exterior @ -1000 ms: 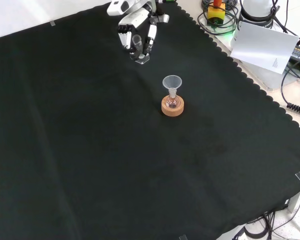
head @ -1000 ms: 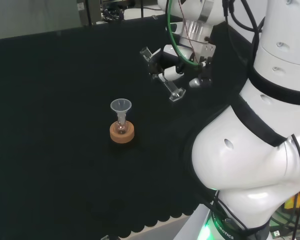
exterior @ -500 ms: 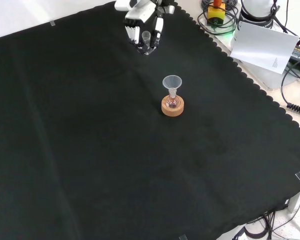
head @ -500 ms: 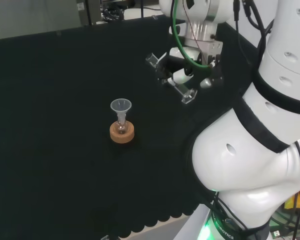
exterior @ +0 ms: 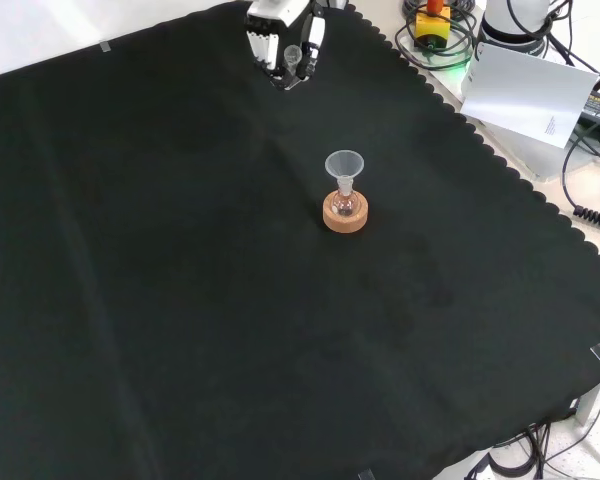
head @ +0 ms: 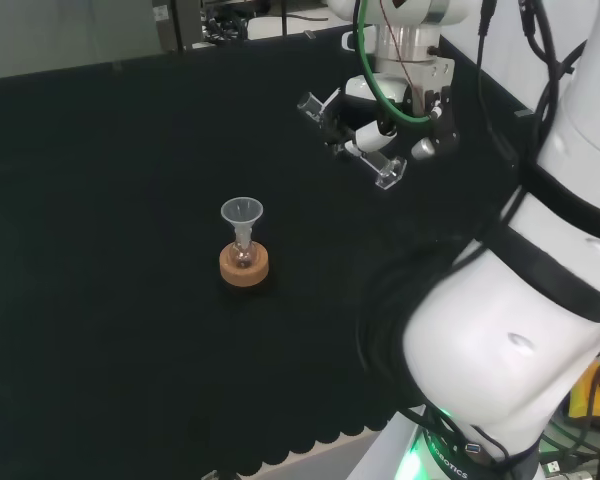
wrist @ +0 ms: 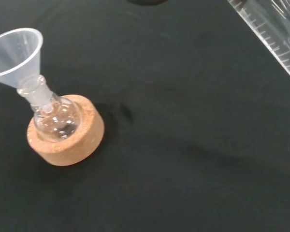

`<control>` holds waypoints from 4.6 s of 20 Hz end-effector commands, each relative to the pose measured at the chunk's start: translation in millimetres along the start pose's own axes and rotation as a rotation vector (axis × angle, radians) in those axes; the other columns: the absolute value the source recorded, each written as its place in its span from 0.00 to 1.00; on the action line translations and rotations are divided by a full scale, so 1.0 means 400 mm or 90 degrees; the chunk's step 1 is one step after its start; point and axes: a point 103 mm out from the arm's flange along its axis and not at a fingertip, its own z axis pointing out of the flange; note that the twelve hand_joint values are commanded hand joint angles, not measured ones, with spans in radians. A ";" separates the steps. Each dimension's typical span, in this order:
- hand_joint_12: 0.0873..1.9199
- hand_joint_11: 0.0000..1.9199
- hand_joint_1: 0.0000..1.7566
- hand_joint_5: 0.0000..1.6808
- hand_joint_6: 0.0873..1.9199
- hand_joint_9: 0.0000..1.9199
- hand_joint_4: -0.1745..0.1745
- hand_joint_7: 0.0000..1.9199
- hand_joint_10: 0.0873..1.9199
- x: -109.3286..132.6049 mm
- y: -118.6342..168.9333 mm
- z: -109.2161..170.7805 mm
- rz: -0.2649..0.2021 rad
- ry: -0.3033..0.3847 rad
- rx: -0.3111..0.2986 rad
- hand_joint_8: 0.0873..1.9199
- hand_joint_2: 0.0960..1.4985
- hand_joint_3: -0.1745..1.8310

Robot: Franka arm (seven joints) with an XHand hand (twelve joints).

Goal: Pour the water from the graduated cylinder into the round-bottom flask.

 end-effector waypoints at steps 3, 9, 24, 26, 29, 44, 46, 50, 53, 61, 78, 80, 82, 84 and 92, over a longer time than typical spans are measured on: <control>0.33 0.72 0.63 0.60 0.49 0.77 0.37 0.70 0.00 0.062 -0.019 0.144 -0.046 -0.021 0.155 0.08 0.75 0.04; 0.33 0.72 0.63 0.60 0.49 0.77 0.37 0.70 0.00 0.066 -0.028 0.146 -0.042 -0.030 0.177 0.08 0.75 0.04; 0.33 0.72 0.63 0.60 0.49 0.77 0.38 0.70 0.00 0.062 -0.045 0.140 -0.038 -0.039 0.218 0.08 0.76 0.04; 0.33 0.72 0.63 0.60 0.49 0.77 0.38 0.70 0.00 0.062 -0.045 0.140 -0.038 -0.039 0.219 0.08 0.76 0.04; 0.33 0.72 0.63 0.60 0.49 0.77 0.38 0.70 0.00 0.062 -0.047 0.140 -0.039 -0.040 0.223 0.08 0.76 0.04; 0.33 0.72 0.63 0.60 0.50 0.77 0.38 0.70 0.00 0.091 -0.013 0.134 -0.042 -0.066 0.283 0.08 0.76 0.04; 0.33 0.72 0.63 0.60 0.50 0.77 0.38 0.70 0.00 0.096 -0.006 0.130 -0.042 -0.071 0.292 0.08 0.76 0.04; 0.33 0.72 0.63 0.60 0.50 0.77 0.38 0.70 0.00 0.104 0.007 0.124 -0.039 -0.081 0.310 0.08 0.76 0.04; 0.33 0.72 0.63 0.60 0.50 0.77 0.38 0.70 0.00 0.112 0.018 0.118 -0.036 -0.089 0.322 0.08 0.76 0.03; 0.33 0.72 0.63 0.60 0.50 0.77 0.38 0.70 0.00 0.126 0.043 0.114 -0.025 -0.104 0.372 0.07 0.76 0.03; 0.33 0.72 0.63 0.59 0.50 0.78 0.38 0.70 0.00 0.161 0.068 0.093 -0.008 -0.142 0.439 0.07 0.77 0.03; 0.33 0.72 0.63 0.59 0.51 0.78 0.38 0.70 0.00 0.167 0.068 0.091 -0.007 -0.148 0.444 0.07 0.77 0.03; 0.33 0.72 0.63 0.59 0.51 0.78 0.38 0.70 0.00 0.173 0.069 0.089 -0.005 -0.153 0.450 0.07 0.77 0.03; 0.33 0.72 0.63 0.59 0.51 0.78 0.38 0.70 0.00 0.177 0.071 0.087 -0.002 -0.157 0.457 0.07 0.77 0.03; 0.33 0.72 0.63 0.59 0.51 0.78 0.38 0.70 0.00 0.194 0.077 0.080 0.006 -0.171 0.481 0.07 0.77 0.03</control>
